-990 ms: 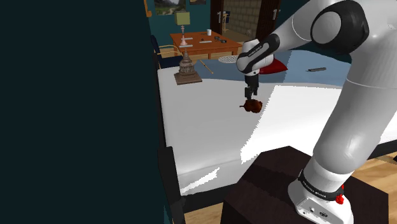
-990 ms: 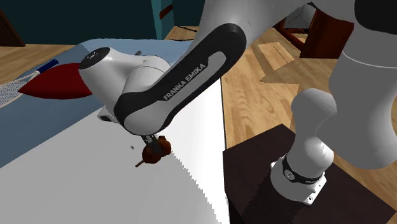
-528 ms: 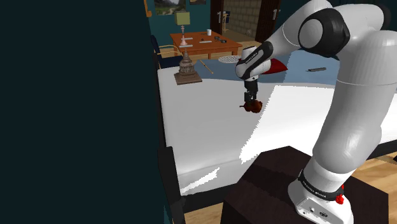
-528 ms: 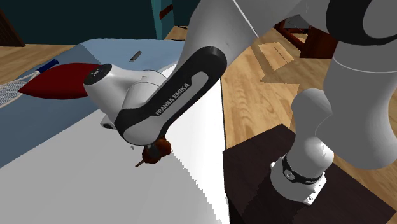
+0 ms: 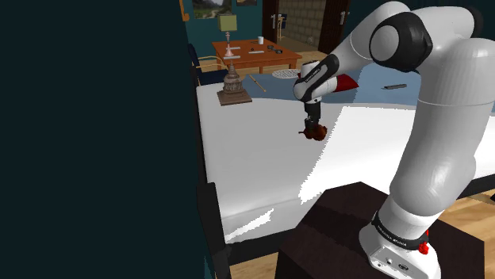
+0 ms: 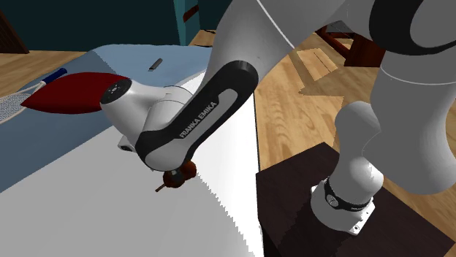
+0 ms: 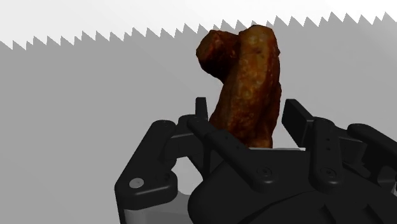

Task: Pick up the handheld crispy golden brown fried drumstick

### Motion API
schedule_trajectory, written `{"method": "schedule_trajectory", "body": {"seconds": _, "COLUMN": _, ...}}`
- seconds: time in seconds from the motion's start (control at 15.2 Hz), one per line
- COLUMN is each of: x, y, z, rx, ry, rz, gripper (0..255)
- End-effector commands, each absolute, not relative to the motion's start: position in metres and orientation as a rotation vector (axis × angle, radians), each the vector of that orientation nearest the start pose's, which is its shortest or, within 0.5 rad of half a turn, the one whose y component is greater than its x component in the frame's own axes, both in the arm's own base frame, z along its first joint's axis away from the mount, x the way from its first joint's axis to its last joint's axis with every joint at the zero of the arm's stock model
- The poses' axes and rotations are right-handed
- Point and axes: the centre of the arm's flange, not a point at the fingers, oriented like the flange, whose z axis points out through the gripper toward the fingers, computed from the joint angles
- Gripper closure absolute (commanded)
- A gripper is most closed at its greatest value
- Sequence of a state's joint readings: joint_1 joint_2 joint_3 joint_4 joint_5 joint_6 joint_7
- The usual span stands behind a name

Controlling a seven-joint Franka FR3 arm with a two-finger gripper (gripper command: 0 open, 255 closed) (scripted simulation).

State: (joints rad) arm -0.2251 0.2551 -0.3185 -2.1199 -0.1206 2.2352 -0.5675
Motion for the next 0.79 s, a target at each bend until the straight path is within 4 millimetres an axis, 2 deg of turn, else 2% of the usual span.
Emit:
{"method": "schedule_trajectory", "body": {"seconds": 0.0, "x": 0.476, "y": -0.291, "z": 0.286, "rx": -3.196, "ry": -0.174, "rz": 0.325, "gripper": 255}}
{"method": "schedule_trajectory", "body": {"seconds": 0.26, "x": 0.477, "y": -0.29, "z": 0.287, "rx": -3.196, "ry": -0.174, "rz": 0.325, "gripper": 255}}
{"method": "schedule_trajectory", "body": {"seconds": 0.73, "x": 0.477, "y": -0.29, "z": 0.324, "rx": -3.196, "ry": -0.174, "rz": 0.325, "gripper": 255}}
